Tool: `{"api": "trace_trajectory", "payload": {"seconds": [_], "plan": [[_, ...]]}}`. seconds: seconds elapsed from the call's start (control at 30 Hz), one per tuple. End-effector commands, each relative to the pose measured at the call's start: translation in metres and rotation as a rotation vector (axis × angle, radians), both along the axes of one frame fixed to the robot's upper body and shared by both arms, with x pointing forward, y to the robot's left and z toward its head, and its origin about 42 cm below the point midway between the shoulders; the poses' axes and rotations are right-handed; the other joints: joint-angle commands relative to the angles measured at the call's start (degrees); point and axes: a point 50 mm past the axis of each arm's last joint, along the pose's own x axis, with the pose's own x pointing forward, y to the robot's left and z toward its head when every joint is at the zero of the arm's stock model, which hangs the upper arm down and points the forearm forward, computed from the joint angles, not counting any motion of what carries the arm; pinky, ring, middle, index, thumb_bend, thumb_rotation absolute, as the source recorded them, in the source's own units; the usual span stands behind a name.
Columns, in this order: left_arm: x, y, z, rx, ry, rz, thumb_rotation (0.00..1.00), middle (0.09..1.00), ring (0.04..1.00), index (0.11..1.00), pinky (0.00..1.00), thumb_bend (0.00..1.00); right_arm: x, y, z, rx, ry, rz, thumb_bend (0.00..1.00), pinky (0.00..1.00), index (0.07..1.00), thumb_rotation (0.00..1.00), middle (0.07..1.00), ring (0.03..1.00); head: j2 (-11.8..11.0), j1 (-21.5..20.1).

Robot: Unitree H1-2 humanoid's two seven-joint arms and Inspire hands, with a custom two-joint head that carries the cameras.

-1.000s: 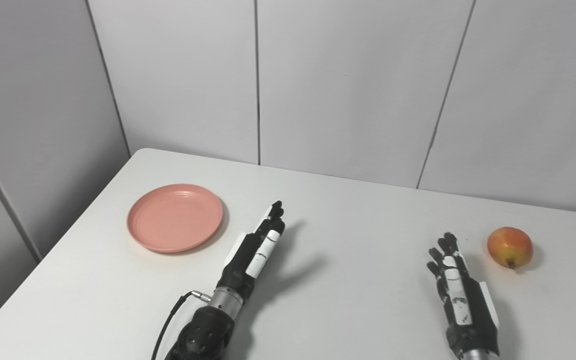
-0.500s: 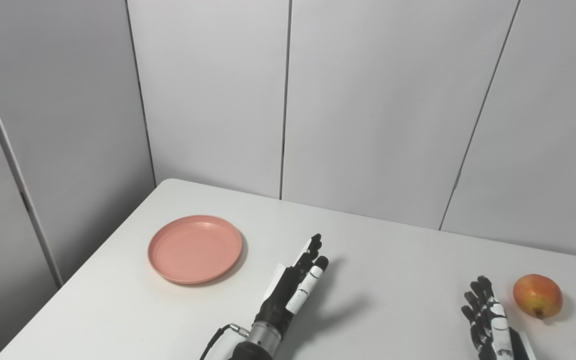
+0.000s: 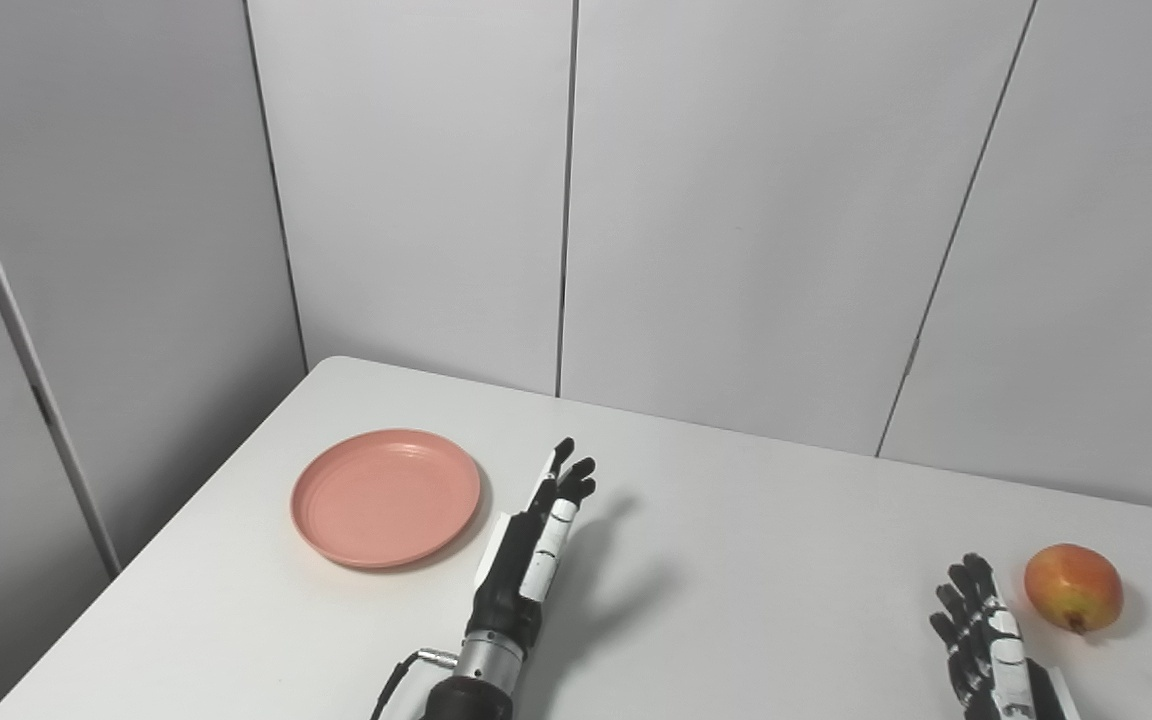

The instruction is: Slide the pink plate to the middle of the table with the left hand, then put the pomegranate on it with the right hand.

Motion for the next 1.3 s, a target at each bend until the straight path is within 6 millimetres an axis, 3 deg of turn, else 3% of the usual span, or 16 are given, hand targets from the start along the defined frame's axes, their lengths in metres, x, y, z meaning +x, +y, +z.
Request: {"api": "trace_trajectory", "payload": {"seconds": [0.0,0.17,0.27,0.4,0.83,1.27], "plan": [[0.016,0.004,0.035,-0.007,-0.129,0.013,1.0,0.862,0.85,0.87,0.87,0.62,-0.002,-0.001,0.0,0.004,-0.008,-0.011,0.33,1.0,1.0,1.0,1.0,1.0,0.0,0.0],[0.025,0.034,0.057,0.029,-0.118,0.032,1.0,0.852,0.83,0.858,0.85,0.64,-0.003,0.001,0.001,-0.001,-0.012,-0.01,0.34,1.0,1.0,1.0,1.0,1.0,0.2,-0.3],[0.028,0.051,0.066,0.046,-0.102,0.013,1.0,0.845,0.836,0.843,0.92,0.64,-0.003,0.002,0.001,-0.006,-0.013,-0.008,0.33,1.0,1.0,1.0,1.0,1.0,0.2,-0.2],[0.032,0.071,0.072,0.037,-0.104,0.021,1.0,0.825,0.819,0.814,0.89,0.62,-0.003,0.002,0.0,-0.002,-0.013,-0.002,0.33,1.0,1.0,1.0,1.0,1.0,0.2,0.1],[0.046,0.146,0.07,0.02,-0.086,0.164,1.0,0.786,0.784,0.777,0.83,0.62,-0.004,0.0,-0.001,0.001,-0.004,-0.005,0.32,1.0,1.0,1.0,1.0,1.0,-0.1,0.7],[0.044,0.188,0.067,-0.012,-0.099,0.248,1.0,0.785,0.774,0.789,0.77,0.61,-0.003,-0.002,0.0,0.0,-0.002,-0.001,0.31,1.0,1.0,1.0,1.0,1.0,-0.1,1.4]]}}
